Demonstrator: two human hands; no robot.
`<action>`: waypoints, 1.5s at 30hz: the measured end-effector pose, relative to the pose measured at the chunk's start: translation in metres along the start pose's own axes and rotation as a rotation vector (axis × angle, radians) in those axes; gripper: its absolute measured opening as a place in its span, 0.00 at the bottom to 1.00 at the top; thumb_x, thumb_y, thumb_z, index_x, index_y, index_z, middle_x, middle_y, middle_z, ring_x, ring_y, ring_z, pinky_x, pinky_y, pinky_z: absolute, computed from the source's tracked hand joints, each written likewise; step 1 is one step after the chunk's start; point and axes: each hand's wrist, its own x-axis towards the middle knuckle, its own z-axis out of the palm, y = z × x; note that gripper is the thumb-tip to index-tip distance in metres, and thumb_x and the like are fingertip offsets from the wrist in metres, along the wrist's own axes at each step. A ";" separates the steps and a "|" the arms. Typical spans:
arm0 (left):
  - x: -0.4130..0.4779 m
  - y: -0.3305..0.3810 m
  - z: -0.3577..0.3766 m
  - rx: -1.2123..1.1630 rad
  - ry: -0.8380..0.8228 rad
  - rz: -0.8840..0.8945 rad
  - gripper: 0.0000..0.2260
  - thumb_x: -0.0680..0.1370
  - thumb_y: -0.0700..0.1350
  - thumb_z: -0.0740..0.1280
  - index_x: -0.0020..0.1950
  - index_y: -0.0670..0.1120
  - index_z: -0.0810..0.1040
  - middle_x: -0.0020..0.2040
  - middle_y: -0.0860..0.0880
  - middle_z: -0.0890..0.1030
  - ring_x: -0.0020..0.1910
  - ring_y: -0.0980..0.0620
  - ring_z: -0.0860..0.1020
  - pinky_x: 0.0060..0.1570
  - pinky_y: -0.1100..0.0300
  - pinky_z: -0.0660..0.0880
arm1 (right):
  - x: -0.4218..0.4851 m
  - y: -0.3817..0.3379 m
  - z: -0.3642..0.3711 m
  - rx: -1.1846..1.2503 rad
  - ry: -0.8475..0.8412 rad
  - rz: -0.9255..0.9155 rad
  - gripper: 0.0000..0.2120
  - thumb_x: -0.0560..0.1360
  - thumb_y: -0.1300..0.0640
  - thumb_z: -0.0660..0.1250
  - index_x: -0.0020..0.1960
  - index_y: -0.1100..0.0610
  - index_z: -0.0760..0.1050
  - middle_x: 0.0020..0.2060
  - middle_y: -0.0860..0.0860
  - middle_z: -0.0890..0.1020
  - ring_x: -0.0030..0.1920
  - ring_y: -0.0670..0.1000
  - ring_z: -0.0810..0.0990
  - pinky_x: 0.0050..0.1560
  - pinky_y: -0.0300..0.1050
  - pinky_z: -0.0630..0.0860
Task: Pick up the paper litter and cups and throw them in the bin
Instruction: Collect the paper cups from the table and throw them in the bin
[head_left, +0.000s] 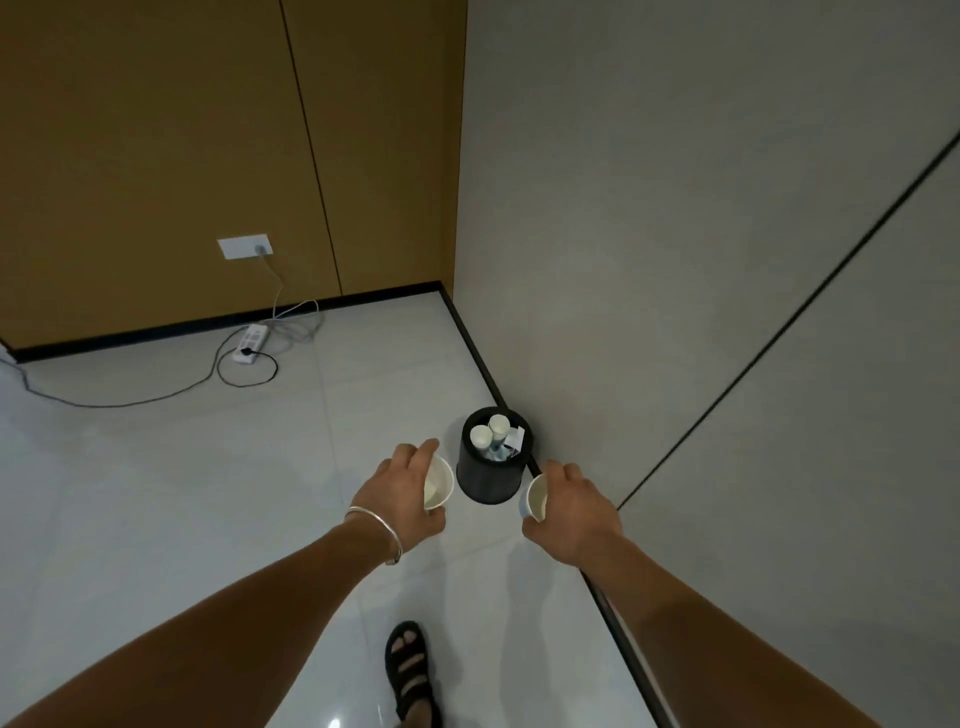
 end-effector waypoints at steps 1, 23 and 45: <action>0.026 -0.002 0.001 -0.006 -0.009 -0.001 0.39 0.69 0.55 0.71 0.75 0.51 0.56 0.66 0.50 0.67 0.60 0.47 0.71 0.56 0.56 0.74 | 0.022 0.001 -0.003 -0.001 -0.003 0.006 0.38 0.70 0.44 0.69 0.74 0.51 0.56 0.65 0.51 0.68 0.62 0.54 0.71 0.55 0.48 0.72; 0.406 -0.038 0.149 -0.299 -0.111 -0.404 0.36 0.71 0.48 0.71 0.75 0.51 0.57 0.68 0.50 0.64 0.63 0.49 0.68 0.59 0.58 0.72 | 0.455 0.085 0.032 0.020 -0.173 -0.076 0.38 0.72 0.44 0.69 0.75 0.51 0.54 0.68 0.49 0.66 0.65 0.50 0.68 0.58 0.43 0.74; 0.503 -0.162 0.501 0.035 -0.250 -0.149 0.43 0.64 0.59 0.72 0.75 0.44 0.63 0.75 0.41 0.60 0.75 0.39 0.55 0.71 0.38 0.54 | 0.653 0.169 0.363 -0.308 -0.160 -0.305 0.51 0.61 0.45 0.80 0.77 0.57 0.60 0.76 0.58 0.61 0.73 0.62 0.62 0.62 0.59 0.72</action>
